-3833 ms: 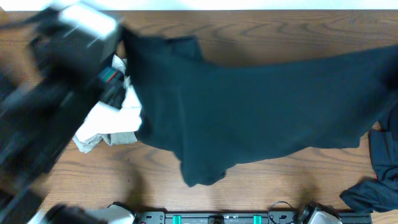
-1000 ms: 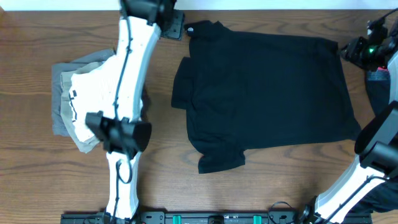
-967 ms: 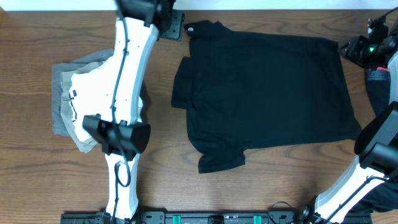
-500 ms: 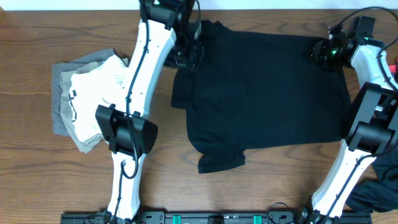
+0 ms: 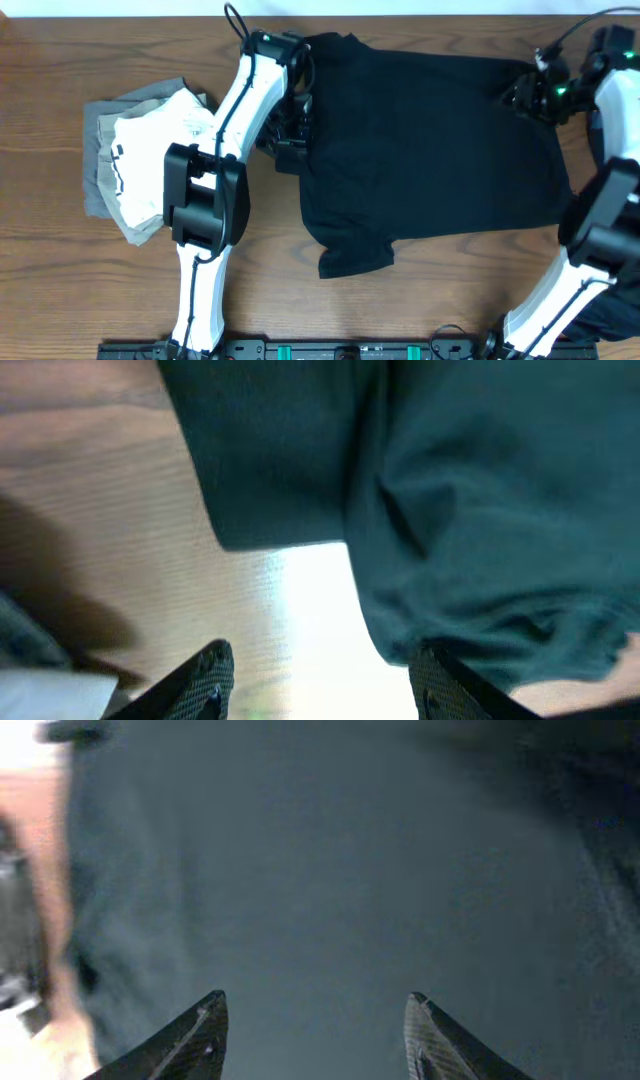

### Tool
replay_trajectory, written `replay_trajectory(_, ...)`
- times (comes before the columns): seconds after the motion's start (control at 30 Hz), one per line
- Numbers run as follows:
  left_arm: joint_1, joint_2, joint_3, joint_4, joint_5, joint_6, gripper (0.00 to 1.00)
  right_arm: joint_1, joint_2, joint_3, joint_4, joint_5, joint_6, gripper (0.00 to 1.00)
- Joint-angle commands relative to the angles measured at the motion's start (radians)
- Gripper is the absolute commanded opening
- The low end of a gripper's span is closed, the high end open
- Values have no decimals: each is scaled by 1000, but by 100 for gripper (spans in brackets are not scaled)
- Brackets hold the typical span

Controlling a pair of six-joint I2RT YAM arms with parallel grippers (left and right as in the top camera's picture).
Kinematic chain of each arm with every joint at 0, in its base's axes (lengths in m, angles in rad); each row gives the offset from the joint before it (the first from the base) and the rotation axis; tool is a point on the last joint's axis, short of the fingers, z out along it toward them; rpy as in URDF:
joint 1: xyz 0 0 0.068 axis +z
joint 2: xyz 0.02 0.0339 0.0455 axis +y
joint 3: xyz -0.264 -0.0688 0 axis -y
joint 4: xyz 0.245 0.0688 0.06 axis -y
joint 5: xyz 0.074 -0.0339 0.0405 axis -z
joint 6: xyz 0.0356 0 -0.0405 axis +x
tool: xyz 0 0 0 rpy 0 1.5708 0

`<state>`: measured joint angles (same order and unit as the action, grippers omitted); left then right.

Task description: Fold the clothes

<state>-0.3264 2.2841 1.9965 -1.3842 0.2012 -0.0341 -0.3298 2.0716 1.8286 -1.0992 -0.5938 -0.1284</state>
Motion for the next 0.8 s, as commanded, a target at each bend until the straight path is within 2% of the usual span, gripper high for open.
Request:
replay_trajectory(0.0, 3, 5, -97, 97, -29, -12, 58, -3, -110, 8, -39, -65, -64, 54)
replay_trajectory(0.2, 3, 5, -243, 302, -31, 23, 57, -4, -203, 8, -87, -36, -64, 54)
replay_trajectory(0.23, 4, 5, -260, 322, -35, 22, 52, -4, -210, 8, -91, -31, -64, 54)
replay_trajectory(0.33, 3, 5, -317, 382, -85, 19, 13, -4, -216, 8, -108, -31, -64, 53)
replay_trajectory(0.37, 3, 5, -335, 397, -121, 2, 7, -3, -214, 7, -118, -14, -63, 53)
replay_trajectory(0.53, 27, 3, -344, 370, -379, -166, 6, 2, -203, -21, -121, 186, 26, 54)
replay_trajectory(0.77, 74, 3, -327, 376, -370, -166, 6, 0, -203, -212, -15, 354, 167, 55)
